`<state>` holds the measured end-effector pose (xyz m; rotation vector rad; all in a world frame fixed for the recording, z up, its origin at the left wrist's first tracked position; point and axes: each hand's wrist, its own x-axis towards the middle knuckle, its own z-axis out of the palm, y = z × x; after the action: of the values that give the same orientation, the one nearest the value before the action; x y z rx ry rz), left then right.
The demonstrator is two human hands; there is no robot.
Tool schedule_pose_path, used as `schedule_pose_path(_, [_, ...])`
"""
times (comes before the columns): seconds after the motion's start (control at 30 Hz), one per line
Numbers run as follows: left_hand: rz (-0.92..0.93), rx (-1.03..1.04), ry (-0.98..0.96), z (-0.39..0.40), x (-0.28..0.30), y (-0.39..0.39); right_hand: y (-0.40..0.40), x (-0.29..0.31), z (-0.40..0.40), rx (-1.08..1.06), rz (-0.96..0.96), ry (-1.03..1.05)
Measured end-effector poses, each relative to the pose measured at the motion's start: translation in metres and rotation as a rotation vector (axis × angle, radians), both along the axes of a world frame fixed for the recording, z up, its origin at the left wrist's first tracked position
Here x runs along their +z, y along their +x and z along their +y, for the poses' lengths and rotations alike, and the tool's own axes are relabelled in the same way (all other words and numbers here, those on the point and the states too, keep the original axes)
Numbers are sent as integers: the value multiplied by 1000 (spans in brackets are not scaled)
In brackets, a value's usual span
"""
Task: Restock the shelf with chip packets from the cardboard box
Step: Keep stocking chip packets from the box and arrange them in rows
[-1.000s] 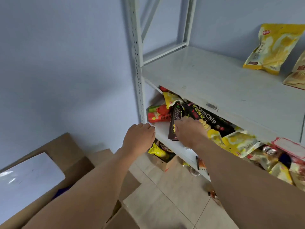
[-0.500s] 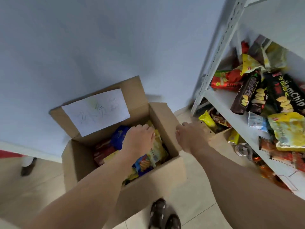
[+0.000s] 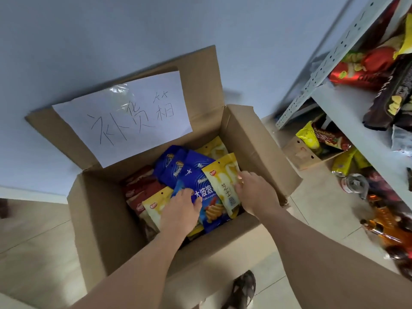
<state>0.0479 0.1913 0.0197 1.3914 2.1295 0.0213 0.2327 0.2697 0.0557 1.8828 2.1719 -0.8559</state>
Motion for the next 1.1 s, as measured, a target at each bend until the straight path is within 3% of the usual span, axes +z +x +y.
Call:
schedule_pose_path(0.13, [-361, 399, -192, 9, -71, 8, -1, -71, 22, -212, 36, -189])
schedule_pose_path(0.23, [-635, 648, -190, 9, -126, 18, -1, -123, 43, -352, 106, -317])
schedule_pose_path(0.5, [-802, 946, -204, 0, -213, 36, 5, -225, 65, -539, 207, -528])
schedule_pose_path(0.67, [-746, 957, -144, -1, -225, 35, 8, -248, 65, -649, 300, -565])
schedule_pose_path(0.77, [-807, 953, -137, -5, -224, 34, 9, -251, 61, -654, 347, -567])
schedule_pose_path(1.1, [-940, 866, -218, -19, -173, 4, 11, -201, 52, -644, 561, -564])
